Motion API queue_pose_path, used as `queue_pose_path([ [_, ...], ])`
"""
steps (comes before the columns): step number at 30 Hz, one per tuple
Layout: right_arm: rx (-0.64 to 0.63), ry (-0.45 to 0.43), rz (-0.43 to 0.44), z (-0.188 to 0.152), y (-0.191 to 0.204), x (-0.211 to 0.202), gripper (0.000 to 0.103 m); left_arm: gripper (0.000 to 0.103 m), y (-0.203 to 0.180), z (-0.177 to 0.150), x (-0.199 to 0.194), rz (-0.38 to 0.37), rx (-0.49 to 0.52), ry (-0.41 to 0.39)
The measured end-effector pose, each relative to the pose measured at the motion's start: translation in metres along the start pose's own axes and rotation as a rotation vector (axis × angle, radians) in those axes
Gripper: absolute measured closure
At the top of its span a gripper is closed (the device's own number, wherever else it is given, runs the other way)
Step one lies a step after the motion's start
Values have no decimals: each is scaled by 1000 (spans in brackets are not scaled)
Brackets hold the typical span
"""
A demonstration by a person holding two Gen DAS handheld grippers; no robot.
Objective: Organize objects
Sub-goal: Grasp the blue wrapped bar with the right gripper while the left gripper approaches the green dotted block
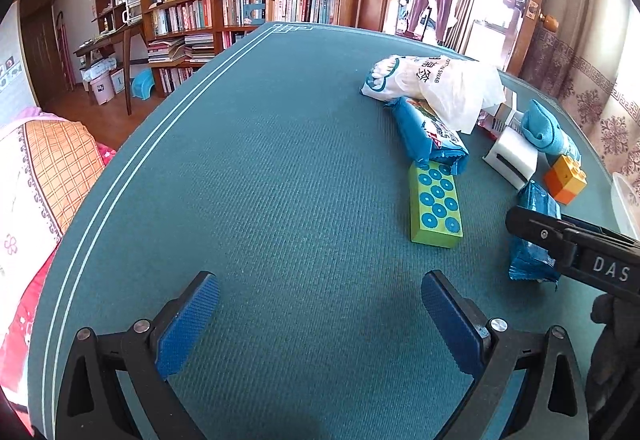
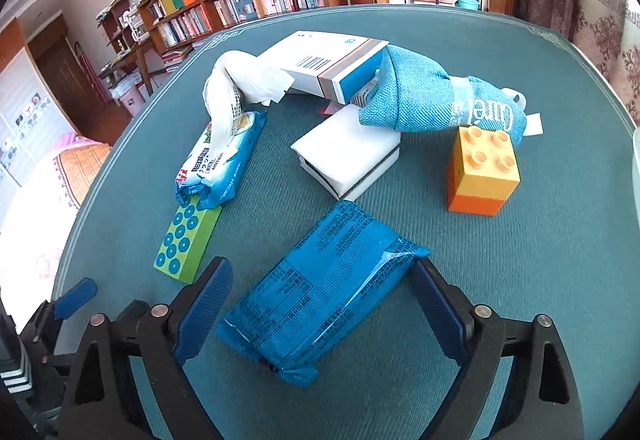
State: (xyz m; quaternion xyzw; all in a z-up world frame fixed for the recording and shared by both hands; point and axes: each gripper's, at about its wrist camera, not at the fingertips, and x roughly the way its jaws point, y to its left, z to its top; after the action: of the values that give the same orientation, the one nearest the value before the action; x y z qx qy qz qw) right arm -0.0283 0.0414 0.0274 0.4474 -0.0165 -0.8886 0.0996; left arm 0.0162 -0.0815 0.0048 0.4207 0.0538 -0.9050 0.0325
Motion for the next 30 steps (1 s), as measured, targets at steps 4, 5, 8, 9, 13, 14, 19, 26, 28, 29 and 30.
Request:
queue_pose_path([
  [4, -70, -22, -38, -6, 5, -3, 31, 0, -1, 0, 0, 4, 9, 0],
  [5, -76, -27, -41, -6, 5, -3, 38, 0, -2, 0, 0, 6, 12, 1],
  [8, -80, -32, -30, -10, -3, -10, 50, 0, -4, 0, 1, 12, 21, 2],
  [9, -78, -33, -24, -13, -7, -12, 51, 0, -5, 0, 0, 14, 27, 2],
  [13, -68, -39, -21, -25, -23, -23, 58, 0, -14, 2, -2, 12, 52, -10],
  [14, -67, -41, -28, -27, -26, -25, 58, 0, -16, 3, -3, 7, 57, -13],
  [19, -49, -55, -45, -44, -45, -39, 58, 2, -30, 11, -6, -11, 82, -41],
  [26, -29, -80, -22, -54, -56, -45, 58, 30, -53, 25, 17, -5, 112, 0],
  [28, -28, -85, -16, -53, -58, -43, 58, 31, -57, 28, 25, 8, 109, 9],
  [29, -31, -89, -15, -53, -57, -43, 58, 31, -59, 30, 25, 14, 112, -1],
  [30, -34, -94, -15, -52, -58, -43, 58, 31, -60, 31, 26, 14, 116, 1],
])
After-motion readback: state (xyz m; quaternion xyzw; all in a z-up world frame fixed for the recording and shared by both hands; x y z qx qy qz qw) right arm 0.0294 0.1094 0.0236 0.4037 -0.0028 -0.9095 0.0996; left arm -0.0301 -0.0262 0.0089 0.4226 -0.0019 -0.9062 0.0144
